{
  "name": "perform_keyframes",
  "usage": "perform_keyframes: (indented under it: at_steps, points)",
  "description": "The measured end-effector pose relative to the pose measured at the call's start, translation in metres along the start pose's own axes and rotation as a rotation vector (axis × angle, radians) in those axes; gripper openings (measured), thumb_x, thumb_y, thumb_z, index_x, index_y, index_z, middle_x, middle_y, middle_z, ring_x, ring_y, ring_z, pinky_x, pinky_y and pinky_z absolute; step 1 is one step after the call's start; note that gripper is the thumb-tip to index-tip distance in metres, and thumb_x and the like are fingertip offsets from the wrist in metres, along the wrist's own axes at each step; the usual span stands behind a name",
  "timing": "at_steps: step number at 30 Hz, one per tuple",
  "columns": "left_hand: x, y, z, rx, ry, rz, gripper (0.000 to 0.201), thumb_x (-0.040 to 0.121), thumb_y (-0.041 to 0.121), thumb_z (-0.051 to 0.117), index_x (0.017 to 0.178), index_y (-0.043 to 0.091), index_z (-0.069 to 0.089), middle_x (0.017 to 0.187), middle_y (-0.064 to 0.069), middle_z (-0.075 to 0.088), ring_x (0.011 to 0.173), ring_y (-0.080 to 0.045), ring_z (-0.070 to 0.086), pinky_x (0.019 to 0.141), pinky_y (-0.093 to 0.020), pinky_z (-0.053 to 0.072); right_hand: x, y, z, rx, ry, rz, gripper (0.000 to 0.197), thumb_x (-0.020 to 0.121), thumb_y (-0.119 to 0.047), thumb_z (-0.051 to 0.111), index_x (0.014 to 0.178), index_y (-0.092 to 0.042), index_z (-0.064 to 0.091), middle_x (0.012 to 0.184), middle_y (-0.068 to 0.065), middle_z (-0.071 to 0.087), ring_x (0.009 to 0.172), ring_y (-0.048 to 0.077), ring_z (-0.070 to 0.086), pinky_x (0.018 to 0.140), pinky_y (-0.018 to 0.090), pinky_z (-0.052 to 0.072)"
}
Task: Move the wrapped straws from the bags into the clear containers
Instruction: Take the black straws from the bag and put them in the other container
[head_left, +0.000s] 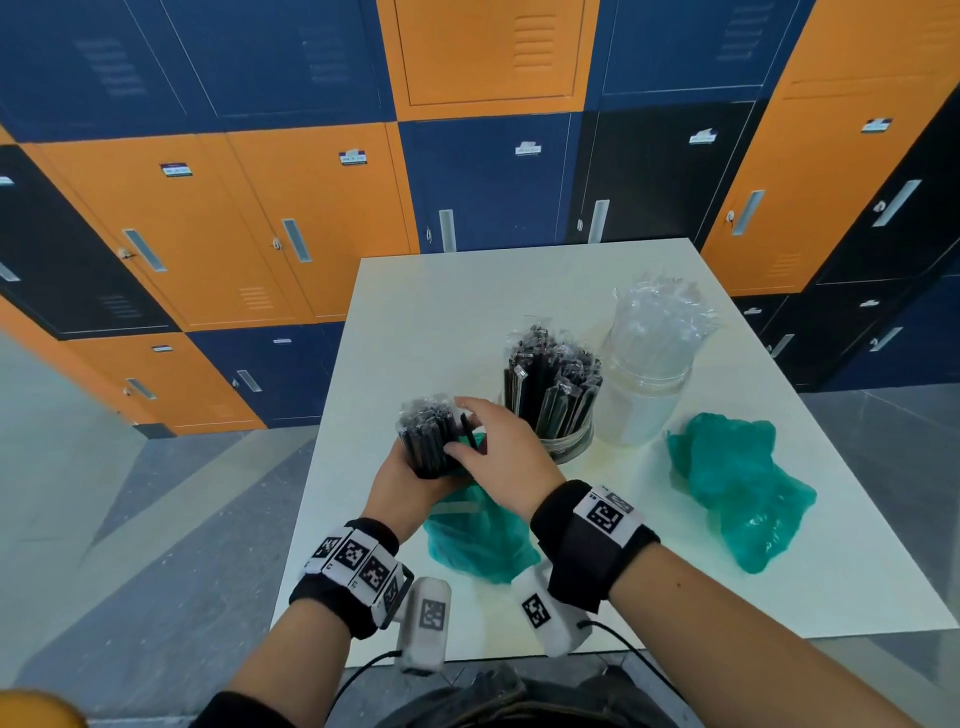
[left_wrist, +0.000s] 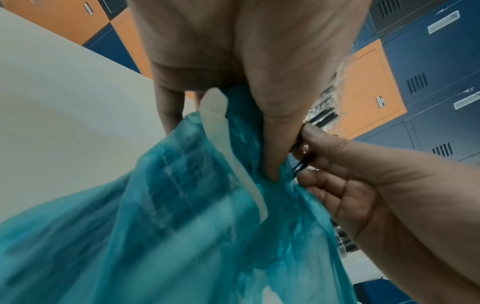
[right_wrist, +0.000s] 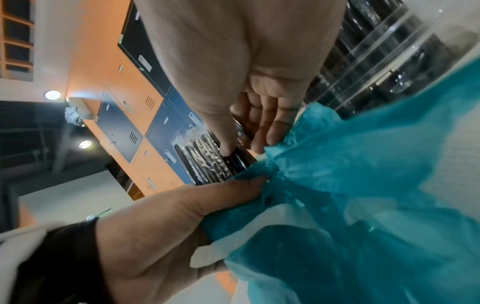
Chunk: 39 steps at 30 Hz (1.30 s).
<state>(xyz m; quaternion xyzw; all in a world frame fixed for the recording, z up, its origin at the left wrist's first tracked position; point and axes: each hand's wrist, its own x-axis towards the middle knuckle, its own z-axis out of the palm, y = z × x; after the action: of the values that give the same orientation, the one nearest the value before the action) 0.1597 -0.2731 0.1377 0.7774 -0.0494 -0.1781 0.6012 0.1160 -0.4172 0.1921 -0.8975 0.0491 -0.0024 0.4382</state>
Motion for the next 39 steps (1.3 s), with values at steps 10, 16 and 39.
perform_keyframes:
  at_steps: [10, 16, 39]
  points:
    - [0.001, 0.000, 0.003, 0.052, -0.035, 0.009, 0.042, 0.073, 0.013, 0.083, 0.110, 0.022, 0.068, 0.096, 0.005, 0.075, 0.091, -0.011, 0.070, 0.076, -0.026, 0.053, -0.005, 0.005, 0.000, 0.079, 0.053, 0.074, 0.031, 0.093, -0.029, 0.061, 0.116, -0.011, 0.052, 0.095, -0.006, 0.053, 0.086, 0.013, 0.047, 0.071, 0.018, 0.030]
    - [0.004, -0.002, 0.005, 0.068, -0.037, 0.030, 0.046, 0.066, 0.026, 0.088, 0.107, 0.024, 0.069, 0.096, 0.007, 0.076, 0.091, -0.009, 0.070, 0.080, -0.028, 0.054, -0.008, 0.005, -0.008, 0.188, 0.167, 0.077, 0.033, 0.095, -0.023, 0.058, 0.123, -0.013, 0.045, 0.108, 0.001, 0.059, 0.095, 0.015, 0.055, 0.085, 0.028, 0.043]
    - [0.009, 0.003, 0.008, 0.110, -0.001, -0.001, 0.050, 0.068, 0.020, 0.088, 0.111, 0.019, 0.063, 0.100, 0.006, 0.071, 0.093, -0.011, 0.067, 0.078, -0.026, 0.052, -0.015, -0.013, -0.068, 0.271, 0.016, 0.051, 0.020, 0.101, -0.029, 0.046, 0.116, -0.024, 0.057, 0.097, -0.011, 0.067, 0.087, -0.005, 0.059, 0.073, 0.016, 0.044]
